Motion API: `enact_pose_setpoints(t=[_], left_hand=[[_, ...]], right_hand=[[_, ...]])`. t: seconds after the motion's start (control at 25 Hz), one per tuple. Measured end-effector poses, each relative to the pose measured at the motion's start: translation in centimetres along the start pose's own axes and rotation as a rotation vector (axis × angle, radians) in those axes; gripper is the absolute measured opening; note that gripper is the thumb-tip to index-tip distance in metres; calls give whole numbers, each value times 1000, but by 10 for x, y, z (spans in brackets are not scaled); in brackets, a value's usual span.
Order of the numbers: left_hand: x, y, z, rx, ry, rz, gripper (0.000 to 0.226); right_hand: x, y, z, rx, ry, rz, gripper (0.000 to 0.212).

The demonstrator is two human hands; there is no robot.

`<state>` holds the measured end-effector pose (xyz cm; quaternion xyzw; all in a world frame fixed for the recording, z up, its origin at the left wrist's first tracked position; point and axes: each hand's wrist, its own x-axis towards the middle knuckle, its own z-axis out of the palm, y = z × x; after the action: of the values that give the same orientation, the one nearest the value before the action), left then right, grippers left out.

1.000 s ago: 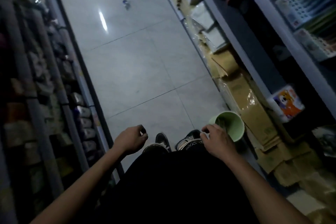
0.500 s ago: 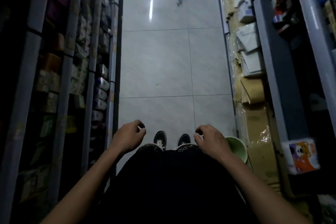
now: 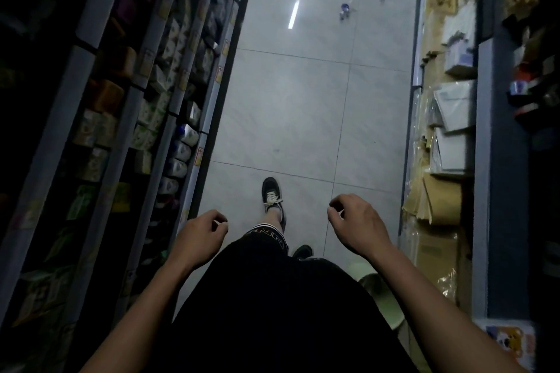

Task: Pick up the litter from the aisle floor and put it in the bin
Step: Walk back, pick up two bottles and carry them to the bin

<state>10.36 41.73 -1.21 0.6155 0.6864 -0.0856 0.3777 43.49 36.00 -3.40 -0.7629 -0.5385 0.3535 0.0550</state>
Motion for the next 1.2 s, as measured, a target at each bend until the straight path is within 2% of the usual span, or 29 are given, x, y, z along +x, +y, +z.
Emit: enact_pose_setpoints(t=[0.16, 0.28, 0.56, 0.76, 0.96, 1.2], left_hand=[[74, 28, -37, -18, -26, -22, 16], [136, 73, -74, 54, -70, 57, 17], [266, 221, -135, 305, -173, 336, 24], [355, 348, -149, 355, -138, 425, 25], [406, 443, -156, 327, -110, 380, 27], [450, 478, -170, 208, -94, 207, 22]], right_hand=[[73, -21, -36, -24, 12, -6, 27], [116, -25, -63, -41, 6, 64, 26], [187, 8, -138, 36, 55, 260, 28], [259, 51, -203, 112, 112, 347, 25], [361, 82, -296, 151, 110, 308, 25], [490, 84, -397, 61, 62, 148, 28]])
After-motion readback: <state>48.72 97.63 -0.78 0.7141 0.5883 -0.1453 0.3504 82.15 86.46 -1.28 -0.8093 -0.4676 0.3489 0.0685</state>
